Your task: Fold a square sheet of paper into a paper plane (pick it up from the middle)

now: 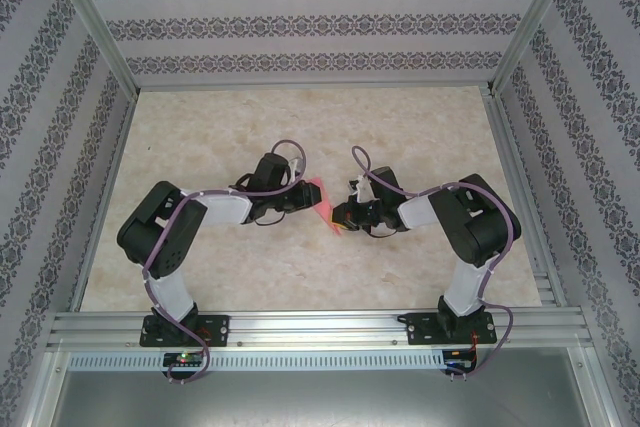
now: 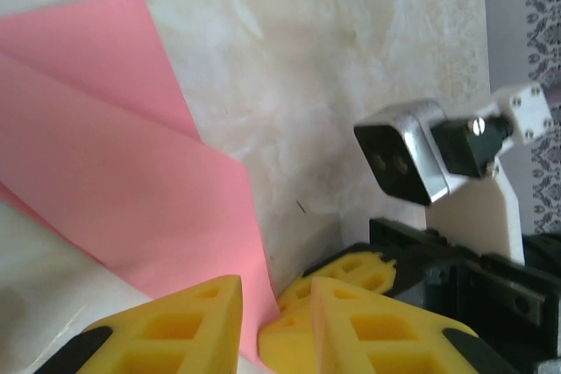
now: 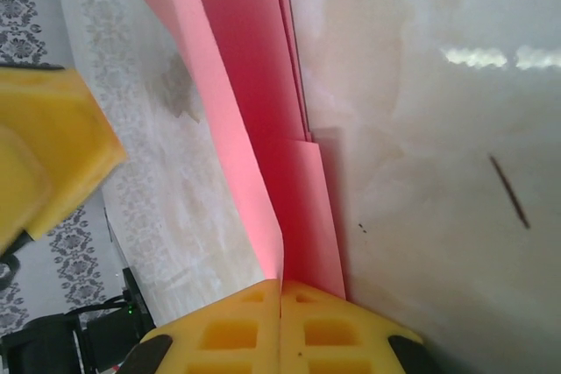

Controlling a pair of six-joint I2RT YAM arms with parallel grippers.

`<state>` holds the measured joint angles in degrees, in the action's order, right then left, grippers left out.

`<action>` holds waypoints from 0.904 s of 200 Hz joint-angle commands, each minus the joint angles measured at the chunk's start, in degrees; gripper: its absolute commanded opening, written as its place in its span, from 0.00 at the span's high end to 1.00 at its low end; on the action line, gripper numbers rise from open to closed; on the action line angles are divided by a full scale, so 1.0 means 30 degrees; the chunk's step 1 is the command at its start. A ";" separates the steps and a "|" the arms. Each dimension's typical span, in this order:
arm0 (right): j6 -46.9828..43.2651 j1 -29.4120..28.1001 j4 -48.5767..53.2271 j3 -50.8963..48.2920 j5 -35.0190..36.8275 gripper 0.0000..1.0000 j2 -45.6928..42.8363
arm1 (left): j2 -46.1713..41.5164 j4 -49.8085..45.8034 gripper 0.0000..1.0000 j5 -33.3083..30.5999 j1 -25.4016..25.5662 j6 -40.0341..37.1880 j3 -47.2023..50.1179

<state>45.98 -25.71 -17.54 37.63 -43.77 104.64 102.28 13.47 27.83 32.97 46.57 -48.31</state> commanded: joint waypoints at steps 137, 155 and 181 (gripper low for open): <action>0.0604 0.0522 0.1963 -0.0091 0.1217 1.00 0.1419 | 0.1816 -0.0597 0.81 -0.0982 0.1166 -0.0747 -0.0776; 0.0499 0.0533 0.2073 -0.0033 0.1194 0.99 0.1389 | 0.2075 -0.1135 0.82 -0.1245 0.1166 -0.0756 -0.1005; 0.0384 0.0544 0.2286 0.0081 0.1142 0.98 0.1332 | 0.2259 -0.2048 0.82 -0.1852 0.1149 -0.0682 -0.1251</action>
<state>47.75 -24.71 -16.73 38.41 -46.00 105.67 107.53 11.05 25.54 35.81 45.60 -50.26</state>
